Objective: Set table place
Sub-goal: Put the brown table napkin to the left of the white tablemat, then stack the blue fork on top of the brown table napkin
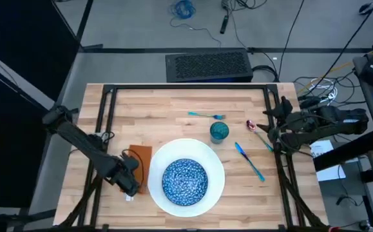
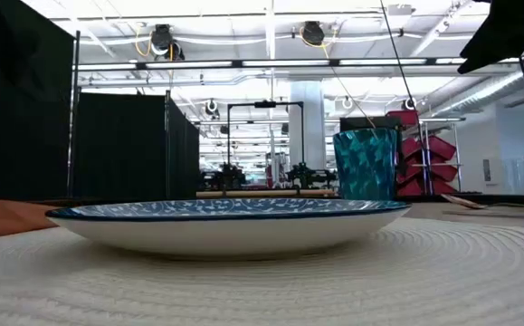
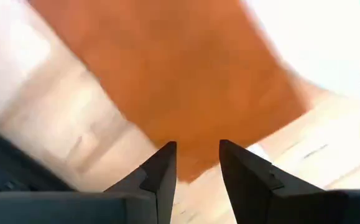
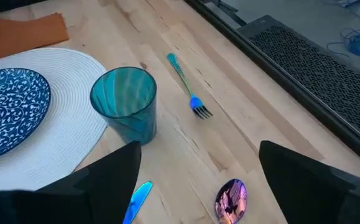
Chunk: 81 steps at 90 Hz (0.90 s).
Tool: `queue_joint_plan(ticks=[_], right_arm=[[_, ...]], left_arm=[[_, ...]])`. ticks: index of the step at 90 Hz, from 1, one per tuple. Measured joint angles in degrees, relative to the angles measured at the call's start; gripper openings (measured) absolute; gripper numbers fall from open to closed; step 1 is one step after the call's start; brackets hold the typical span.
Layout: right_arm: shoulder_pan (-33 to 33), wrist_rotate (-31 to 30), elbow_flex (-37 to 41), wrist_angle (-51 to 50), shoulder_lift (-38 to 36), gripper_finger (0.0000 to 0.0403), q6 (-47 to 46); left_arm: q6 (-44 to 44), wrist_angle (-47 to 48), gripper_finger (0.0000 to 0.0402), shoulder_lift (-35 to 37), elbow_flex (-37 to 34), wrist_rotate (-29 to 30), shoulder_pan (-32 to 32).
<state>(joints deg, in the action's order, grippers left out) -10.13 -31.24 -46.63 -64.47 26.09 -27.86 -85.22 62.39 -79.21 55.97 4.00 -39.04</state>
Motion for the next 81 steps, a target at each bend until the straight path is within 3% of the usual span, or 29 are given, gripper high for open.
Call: queue_joint_plan(ticks=[10,23,31,42,53,67,81], right_arm=[[0.0,-0.18,0.0,1.74,0.0,0.0313,0.36],[0.0,-0.2,0.0,8.18,0.25,0.0313,0.22],[0.01,-0.03,0.0,12.03,1.27,0.0313,0.41],[0.01,-0.58,1.42,16.69,3.29,0.0313,0.64],[0.02,-1.77,5.32,22.94,5.2,0.0313,0.14],[0.41,-3.49,7.83,22.29,7.18,0.0313,-3.37],[1.83,-10.02,11.12,23.07,7.43,0.0313,-3.5]], left_arm=[[5.13,0.6,0.0107,3.65,1.29,17.63,1.21],[17.78,-5.79,0.0107,7.08,1.46,43.22,3.63],[26.17,-10.74,0.0107,8.08,1.46,50.76,7.54],[47.63,-26.51,0.0107,8.15,-0.74,43.34,17.65],[68.5,-48.11,0.0107,8.04,-7.09,26.17,29.76],[78.39,-54.7,0.0107,8.04,-11.39,19.26,46.3],[83.12,-65.11,0.0107,5.98,-11.31,-4.77,61.06]])
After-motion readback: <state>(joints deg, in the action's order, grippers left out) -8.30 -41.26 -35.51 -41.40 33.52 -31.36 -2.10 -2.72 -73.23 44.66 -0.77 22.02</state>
